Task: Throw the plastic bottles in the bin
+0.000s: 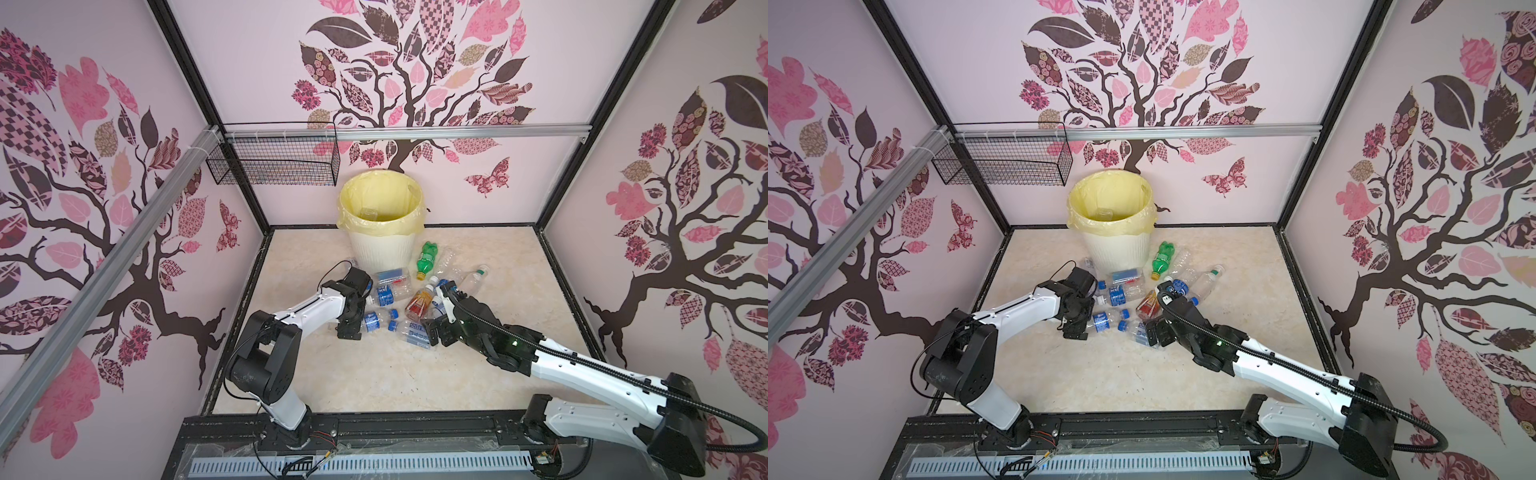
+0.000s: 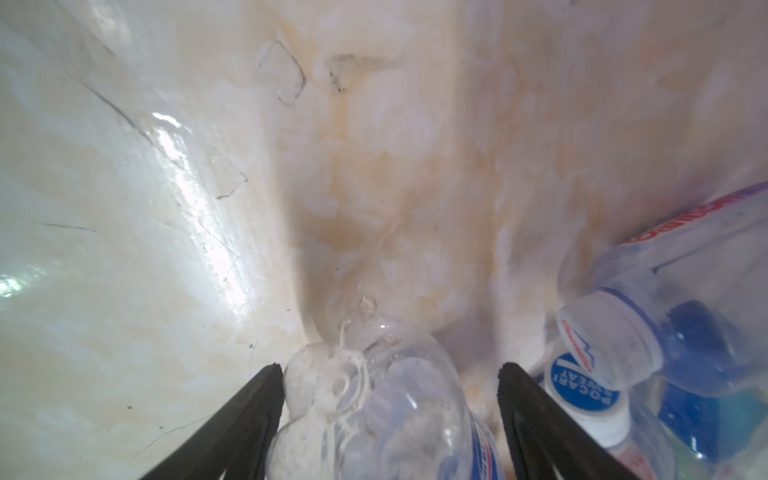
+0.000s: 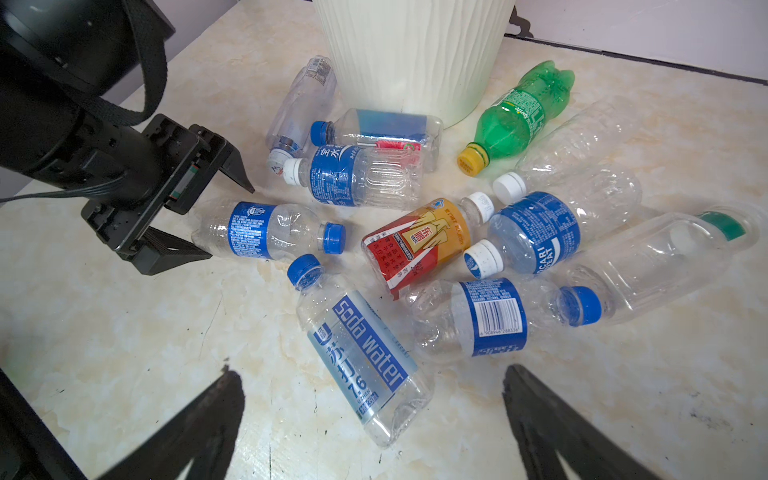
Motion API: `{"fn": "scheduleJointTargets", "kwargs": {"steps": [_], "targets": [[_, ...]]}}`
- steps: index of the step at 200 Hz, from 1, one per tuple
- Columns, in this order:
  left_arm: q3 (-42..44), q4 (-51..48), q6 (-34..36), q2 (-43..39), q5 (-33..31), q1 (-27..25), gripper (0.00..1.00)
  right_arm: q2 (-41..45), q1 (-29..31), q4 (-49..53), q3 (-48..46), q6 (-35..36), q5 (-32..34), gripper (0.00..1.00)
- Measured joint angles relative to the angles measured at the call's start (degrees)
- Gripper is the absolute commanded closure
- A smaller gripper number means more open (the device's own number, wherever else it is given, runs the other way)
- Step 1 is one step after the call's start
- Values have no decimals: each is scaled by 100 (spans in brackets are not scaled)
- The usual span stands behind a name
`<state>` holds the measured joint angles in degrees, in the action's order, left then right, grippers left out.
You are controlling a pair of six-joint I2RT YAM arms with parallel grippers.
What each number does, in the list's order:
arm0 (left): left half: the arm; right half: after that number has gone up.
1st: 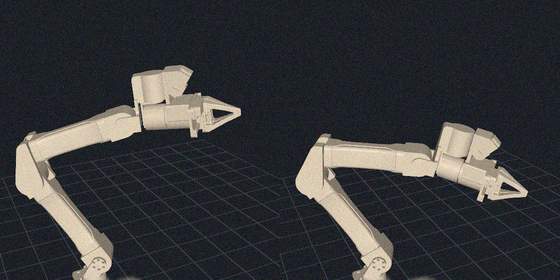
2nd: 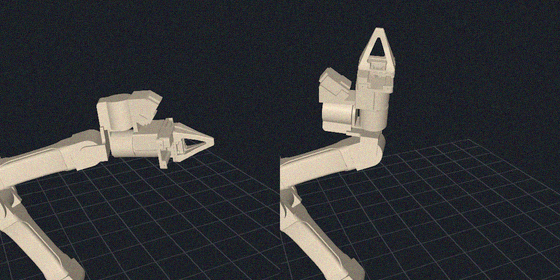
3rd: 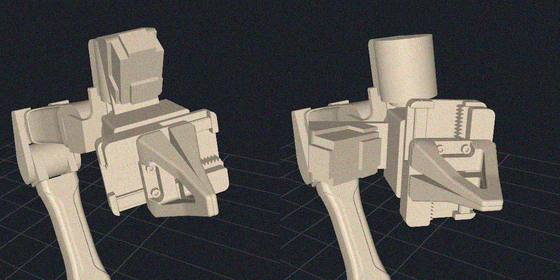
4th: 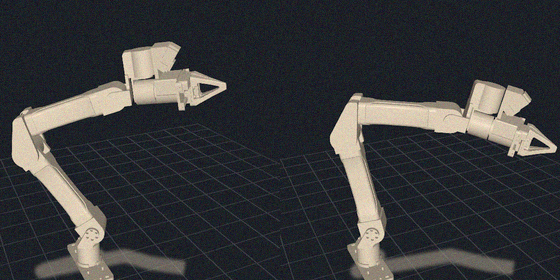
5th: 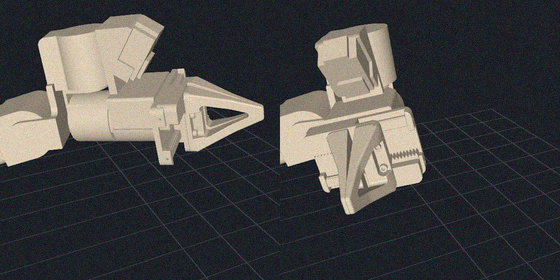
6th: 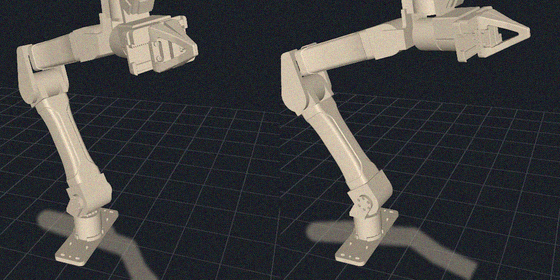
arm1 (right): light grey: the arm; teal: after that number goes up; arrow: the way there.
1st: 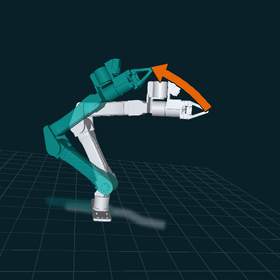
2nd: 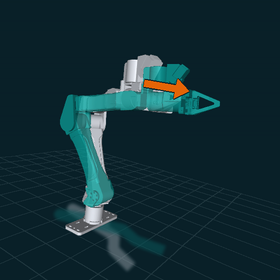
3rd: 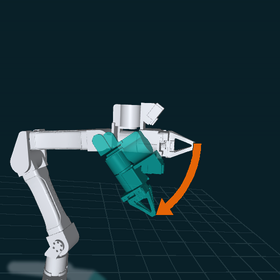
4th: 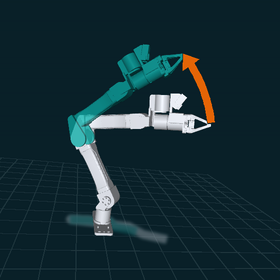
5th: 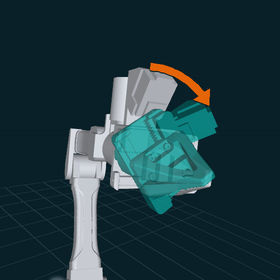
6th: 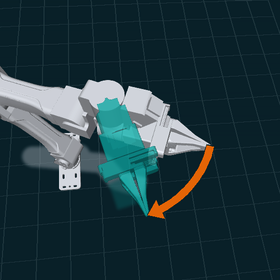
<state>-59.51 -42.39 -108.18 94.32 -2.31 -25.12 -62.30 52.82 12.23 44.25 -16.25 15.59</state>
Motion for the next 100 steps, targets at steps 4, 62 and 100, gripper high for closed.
{"fn": "scheduleJointTargets", "kwargs": {"steps": [4, 62, 100], "targets": [[-15, 2, 0, 0, -2, 2, 15, 0, 0, -2, 0, 0, -2, 0], [-208, -59, 20, 17, -22, 44, 15, 79, 0, 0, 0, 0, 17, 0], [-249, -55, 22, 98, -13, 37, 16, 186, 0, 2, 0, -2, 26, 0]]}}
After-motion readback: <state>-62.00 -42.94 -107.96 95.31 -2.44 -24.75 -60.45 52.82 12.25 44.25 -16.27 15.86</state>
